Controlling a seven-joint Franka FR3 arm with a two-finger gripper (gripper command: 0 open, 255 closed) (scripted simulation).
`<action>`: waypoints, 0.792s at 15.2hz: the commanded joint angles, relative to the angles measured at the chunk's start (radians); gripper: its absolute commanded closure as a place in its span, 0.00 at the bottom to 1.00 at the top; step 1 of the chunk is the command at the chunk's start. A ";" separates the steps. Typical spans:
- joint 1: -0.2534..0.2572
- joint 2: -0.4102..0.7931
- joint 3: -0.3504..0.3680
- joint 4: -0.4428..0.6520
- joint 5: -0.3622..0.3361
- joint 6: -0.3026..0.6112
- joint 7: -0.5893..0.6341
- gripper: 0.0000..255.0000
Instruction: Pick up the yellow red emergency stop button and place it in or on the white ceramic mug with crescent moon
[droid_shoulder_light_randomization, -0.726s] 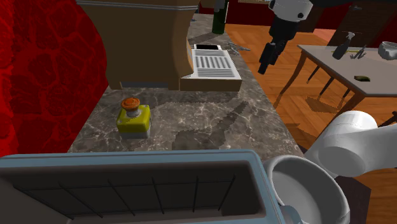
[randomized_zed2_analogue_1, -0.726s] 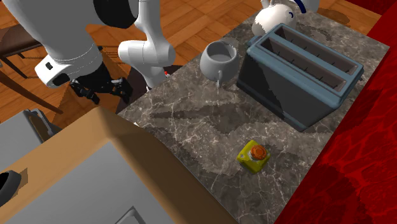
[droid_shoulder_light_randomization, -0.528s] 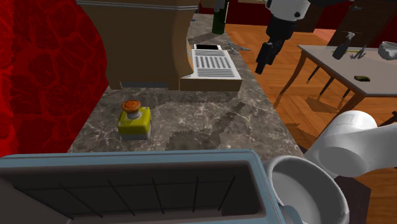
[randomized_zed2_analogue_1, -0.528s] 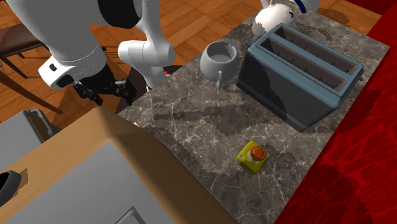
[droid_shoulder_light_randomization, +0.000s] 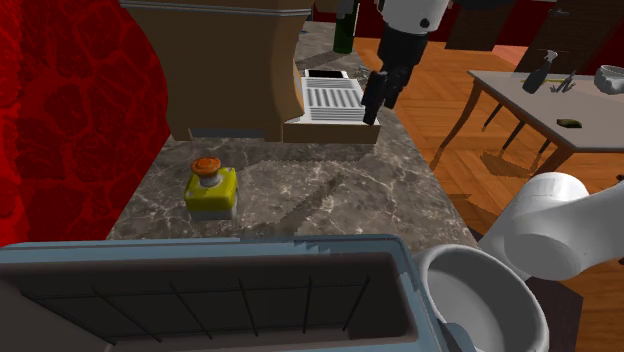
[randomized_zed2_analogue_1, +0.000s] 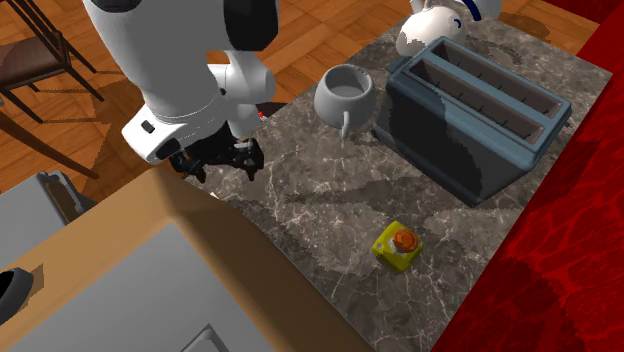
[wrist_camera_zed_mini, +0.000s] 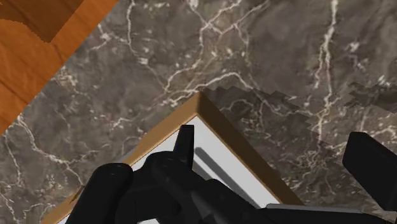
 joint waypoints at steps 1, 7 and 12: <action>0.012 0.039 0.036 0.034 0.019 0.009 0.038 0.00; 0.039 0.173 0.147 0.160 0.053 0.036 0.153 0.00; 0.053 0.304 0.239 0.291 0.049 0.049 0.255 0.00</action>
